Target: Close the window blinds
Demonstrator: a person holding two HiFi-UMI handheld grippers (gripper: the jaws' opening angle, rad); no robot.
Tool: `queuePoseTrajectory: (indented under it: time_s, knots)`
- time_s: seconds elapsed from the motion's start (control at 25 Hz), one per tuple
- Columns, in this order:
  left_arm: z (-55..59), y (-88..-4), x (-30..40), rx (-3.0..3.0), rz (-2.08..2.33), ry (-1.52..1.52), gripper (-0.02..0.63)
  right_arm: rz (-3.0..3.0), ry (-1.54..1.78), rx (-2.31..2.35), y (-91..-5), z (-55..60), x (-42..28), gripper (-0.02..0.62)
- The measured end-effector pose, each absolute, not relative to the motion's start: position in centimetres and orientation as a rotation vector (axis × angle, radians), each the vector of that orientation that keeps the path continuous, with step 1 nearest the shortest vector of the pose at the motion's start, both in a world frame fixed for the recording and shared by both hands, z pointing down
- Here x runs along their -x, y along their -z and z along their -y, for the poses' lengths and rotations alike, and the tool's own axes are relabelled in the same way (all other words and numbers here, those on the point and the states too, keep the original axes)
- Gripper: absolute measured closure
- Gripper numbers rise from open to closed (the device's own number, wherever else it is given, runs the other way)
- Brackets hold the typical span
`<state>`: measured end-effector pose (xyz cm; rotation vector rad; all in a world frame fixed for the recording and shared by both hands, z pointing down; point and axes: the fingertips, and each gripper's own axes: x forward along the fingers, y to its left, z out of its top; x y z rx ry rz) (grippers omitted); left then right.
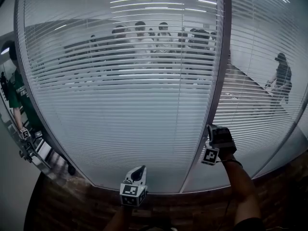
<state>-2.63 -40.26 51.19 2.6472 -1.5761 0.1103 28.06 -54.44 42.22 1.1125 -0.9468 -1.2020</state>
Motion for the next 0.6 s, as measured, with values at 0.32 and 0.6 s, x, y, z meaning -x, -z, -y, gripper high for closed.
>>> queuePoseTrajectory:
  time_s: [0.32, 0.6]
  knots:
    - [40.1, -51.6, 1.9, -2.674, 1.55, -0.122, 0.611, 1.035, 1.264, -0.99, -44.2, 55.1, -26.3, 0.469]
    - [39.6, -50.9, 3.2, -2.623, 1.597, -0.104, 0.611, 1.068, 1.109, -1.144, -42.9, 54.2, -28.1, 0.469]
